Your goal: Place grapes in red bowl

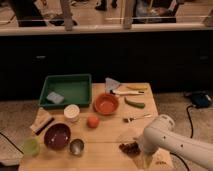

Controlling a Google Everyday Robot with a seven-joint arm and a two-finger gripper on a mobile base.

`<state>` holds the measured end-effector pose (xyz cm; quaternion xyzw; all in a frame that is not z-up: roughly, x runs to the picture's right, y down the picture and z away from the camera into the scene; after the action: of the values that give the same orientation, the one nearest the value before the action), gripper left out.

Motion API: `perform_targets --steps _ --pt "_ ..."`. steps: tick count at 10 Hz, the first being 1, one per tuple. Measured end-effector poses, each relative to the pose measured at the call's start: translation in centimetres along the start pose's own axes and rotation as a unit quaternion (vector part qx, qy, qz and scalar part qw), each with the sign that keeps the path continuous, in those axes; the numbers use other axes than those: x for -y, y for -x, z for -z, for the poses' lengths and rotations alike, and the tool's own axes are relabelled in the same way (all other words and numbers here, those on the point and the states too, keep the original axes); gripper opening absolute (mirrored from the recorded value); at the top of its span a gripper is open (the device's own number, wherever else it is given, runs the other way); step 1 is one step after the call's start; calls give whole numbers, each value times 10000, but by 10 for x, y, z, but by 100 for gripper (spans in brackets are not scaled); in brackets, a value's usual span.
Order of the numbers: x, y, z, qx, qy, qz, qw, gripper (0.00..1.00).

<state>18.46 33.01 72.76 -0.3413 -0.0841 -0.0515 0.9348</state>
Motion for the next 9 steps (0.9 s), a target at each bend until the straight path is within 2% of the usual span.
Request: perform_targets --steps 9 --pt "2 -7 -9 117 -74 -216 9997 80"
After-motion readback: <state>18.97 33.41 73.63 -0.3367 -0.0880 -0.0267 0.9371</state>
